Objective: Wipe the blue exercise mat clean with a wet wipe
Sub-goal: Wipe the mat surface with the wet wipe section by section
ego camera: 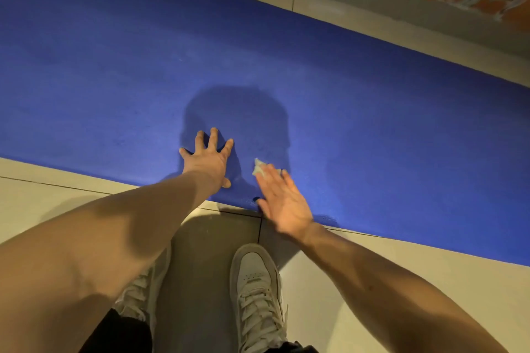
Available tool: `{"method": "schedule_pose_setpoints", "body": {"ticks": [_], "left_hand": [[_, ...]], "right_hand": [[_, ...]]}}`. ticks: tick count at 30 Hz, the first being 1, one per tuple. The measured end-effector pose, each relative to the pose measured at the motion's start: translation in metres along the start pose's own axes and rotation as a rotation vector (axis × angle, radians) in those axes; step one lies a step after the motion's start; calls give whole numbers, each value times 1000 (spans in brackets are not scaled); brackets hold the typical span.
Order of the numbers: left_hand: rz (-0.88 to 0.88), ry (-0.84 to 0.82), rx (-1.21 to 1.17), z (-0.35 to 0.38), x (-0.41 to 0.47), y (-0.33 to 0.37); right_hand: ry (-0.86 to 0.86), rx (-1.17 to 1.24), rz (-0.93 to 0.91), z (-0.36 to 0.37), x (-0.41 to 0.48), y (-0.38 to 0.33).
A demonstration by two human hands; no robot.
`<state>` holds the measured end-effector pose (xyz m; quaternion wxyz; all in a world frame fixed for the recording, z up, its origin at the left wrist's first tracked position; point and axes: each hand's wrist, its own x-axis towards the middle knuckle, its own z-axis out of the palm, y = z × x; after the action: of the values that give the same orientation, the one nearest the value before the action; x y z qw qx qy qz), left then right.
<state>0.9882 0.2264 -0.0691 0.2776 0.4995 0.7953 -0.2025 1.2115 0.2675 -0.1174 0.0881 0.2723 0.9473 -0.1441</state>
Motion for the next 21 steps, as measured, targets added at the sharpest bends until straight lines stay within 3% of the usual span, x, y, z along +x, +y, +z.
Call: {"method": "schedule_pose_setpoints", "body": {"ticks": [5, 9, 13, 18, 21], "left_hand": [[0, -8, 12, -1, -1, -1], [1, -28, 5, -3, -1, 0], [-4, -42, -1, -5, 0, 1], [1, -41, -11, -5, -1, 0], [10, -49, -9, -6, -1, 0]], "right_hand": [[21, -45, 489, -20, -16, 80], [-63, 15, 739, -27, -3, 71], [74, 134, 551, -18, 20, 3], [-27, 2, 139, -9, 24, -28], [-29, 5, 223, -21, 21, 13]]}}
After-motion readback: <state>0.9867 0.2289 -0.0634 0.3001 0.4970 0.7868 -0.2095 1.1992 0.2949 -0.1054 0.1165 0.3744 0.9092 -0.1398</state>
